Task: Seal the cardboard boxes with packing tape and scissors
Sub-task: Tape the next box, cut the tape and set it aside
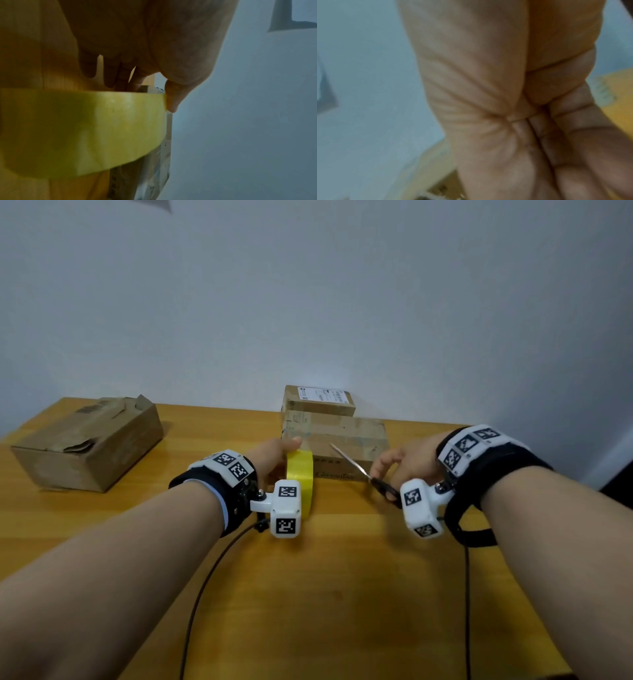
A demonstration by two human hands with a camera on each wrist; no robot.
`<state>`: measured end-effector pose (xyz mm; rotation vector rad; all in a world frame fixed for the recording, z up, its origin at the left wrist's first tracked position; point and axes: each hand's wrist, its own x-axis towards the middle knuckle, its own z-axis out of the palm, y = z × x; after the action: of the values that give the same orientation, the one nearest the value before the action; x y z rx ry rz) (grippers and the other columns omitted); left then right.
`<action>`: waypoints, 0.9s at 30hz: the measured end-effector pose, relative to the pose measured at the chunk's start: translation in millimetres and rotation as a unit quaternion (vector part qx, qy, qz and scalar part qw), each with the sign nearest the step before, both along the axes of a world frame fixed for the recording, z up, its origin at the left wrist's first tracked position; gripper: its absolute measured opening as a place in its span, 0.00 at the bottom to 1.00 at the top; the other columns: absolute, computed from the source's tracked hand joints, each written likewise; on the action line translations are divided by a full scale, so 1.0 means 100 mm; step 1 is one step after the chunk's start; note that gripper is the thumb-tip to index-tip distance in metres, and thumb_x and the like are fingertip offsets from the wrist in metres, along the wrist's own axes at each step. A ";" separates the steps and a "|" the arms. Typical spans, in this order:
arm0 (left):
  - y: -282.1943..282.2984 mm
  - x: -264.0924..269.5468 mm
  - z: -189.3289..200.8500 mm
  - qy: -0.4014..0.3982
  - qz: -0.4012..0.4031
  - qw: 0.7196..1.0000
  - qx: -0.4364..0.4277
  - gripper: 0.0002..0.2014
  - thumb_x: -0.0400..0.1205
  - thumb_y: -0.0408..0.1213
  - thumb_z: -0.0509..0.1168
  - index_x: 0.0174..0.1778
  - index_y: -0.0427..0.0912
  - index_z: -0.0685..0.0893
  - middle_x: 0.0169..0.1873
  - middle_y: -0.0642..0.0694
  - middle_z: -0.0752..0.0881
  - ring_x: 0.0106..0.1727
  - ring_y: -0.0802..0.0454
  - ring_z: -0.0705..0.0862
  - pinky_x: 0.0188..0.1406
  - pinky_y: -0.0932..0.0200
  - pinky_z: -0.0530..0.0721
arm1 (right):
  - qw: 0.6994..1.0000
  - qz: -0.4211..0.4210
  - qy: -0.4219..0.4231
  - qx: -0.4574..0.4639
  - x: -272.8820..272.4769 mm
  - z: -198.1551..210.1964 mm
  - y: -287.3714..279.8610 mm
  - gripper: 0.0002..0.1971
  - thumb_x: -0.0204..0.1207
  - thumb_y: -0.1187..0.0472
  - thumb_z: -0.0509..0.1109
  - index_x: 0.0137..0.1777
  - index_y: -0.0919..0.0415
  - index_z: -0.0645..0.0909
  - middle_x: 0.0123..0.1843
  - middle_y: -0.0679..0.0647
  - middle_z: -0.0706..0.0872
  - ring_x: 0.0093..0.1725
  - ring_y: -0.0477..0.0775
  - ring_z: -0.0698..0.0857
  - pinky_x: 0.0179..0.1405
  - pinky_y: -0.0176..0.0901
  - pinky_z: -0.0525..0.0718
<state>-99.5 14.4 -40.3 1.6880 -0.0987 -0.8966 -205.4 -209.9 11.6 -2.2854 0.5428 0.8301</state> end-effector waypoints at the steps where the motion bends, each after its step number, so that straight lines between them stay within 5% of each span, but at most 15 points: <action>1: 0.00 -0.01 -0.01 0.007 -0.004 1.000 -0.009 0.18 0.82 0.51 0.64 0.37 0.39 0.76 0.34 0.41 0.77 0.40 0.44 0.75 0.46 0.49 0.74 | 0.998 -0.015 -0.026 0.064 0.03 0.01 0.00 0.17 0.74 0.77 0.72 0.59 0.58 0.81 0.41 0.58 0.89 0.34 0.54 0.88 0.29 0.42 0.87; 4: -0.01 -0.01 -0.03 0.011 -0.025 0.999 -0.019 0.16 0.81 0.51 0.65 0.37 0.42 0.78 0.35 0.42 0.78 0.38 0.45 0.75 0.38 0.51 0.73 | 0.978 -0.050 -0.122 0.161 0.22 -0.02 0.10 0.19 0.72 0.80 0.72 0.56 0.58 0.79 0.44 0.66 0.87 0.40 0.62 0.86 0.28 0.44 0.85; 6: -0.02 0.00 -0.03 0.008 -0.022 1.000 -0.017 0.15 0.81 0.51 0.65 0.41 0.41 0.80 0.36 0.42 0.80 0.37 0.45 0.78 0.40 0.53 0.77 | 0.972 -0.046 -0.198 0.117 0.42 -0.08 0.23 0.19 0.71 0.75 0.75 0.54 0.52 0.80 0.49 0.65 0.89 0.42 0.61 0.83 0.26 0.43 0.81; 9: -0.04 0.01 -0.02 0.000 -0.031 1.000 -0.003 0.18 0.79 0.54 0.66 0.46 0.39 0.81 0.38 0.41 0.80 0.39 0.44 0.78 0.45 0.52 0.77 | 0.959 0.015 -0.282 0.028 0.67 -0.19 0.45 0.18 0.70 0.60 0.78 0.56 0.41 0.80 0.51 0.52 0.93 0.44 0.52 0.88 0.43 0.46 0.85; 12: -0.07 0.06 -0.04 -0.013 -0.024 1.000 0.003 0.21 0.78 0.54 0.67 0.54 0.38 0.82 0.45 0.39 0.83 0.45 0.43 0.80 0.54 0.49 0.78 | 0.943 0.032 -0.330 -0.005 0.83 -0.31 0.59 0.15 0.81 0.65 0.71 0.62 0.47 0.78 0.53 0.49 0.92 0.47 0.52 0.89 0.47 0.46 0.84; 15: -0.07 0.08 -0.06 -0.015 -0.040 0.999 -0.009 0.17 0.82 0.52 0.62 0.52 0.40 0.82 0.42 0.42 0.84 0.41 0.47 0.82 0.42 0.56 0.80 | 0.945 0.048 -0.323 -0.028 0.95 -0.39 0.57 0.17 0.82 0.68 0.68 0.65 0.48 0.77 0.61 0.50 0.89 0.57 0.51 0.87 0.50 0.37 0.82; 20: -0.10 0.13 -0.10 0.005 -0.053 0.999 -0.007 0.15 0.85 0.50 0.59 0.51 0.40 0.80 0.40 0.42 0.83 0.37 0.48 0.81 0.38 0.56 0.79 | 0.944 0.028 -0.329 -0.011 1.07 -0.48 0.49 0.20 0.82 0.73 0.65 0.71 0.56 0.77 0.68 0.53 0.85 0.68 0.50 0.83 0.70 0.42 0.77; 25: -0.08 0.14 -0.03 0.041 -0.080 0.996 0.022 0.16 0.86 0.49 0.58 0.57 0.40 0.79 0.44 0.40 0.84 0.40 0.43 0.83 0.42 0.52 0.82 | 0.940 0.017 -0.340 -0.026 1.16 -0.56 0.43 0.19 0.82 0.70 0.66 0.70 0.53 0.78 0.65 0.52 0.87 0.63 0.51 0.85 0.59 0.42 0.81; 27: -0.10 0.13 0.03 0.046 -0.069 0.996 0.015 0.15 0.86 0.47 0.59 0.59 0.38 0.79 0.41 0.40 0.83 0.32 0.47 0.84 0.31 0.58 0.84 | 0.940 0.021 -0.338 -0.038 1.19 -0.53 0.43 0.18 0.82 0.67 0.67 0.69 0.51 0.78 0.61 0.50 0.87 0.56 0.52 0.86 0.51 0.42 0.83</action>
<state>-86.4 4.5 -37.6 1.6807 -0.1426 -1.0821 -86.2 -167.2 -41.2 -2.4593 0.2074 0.0049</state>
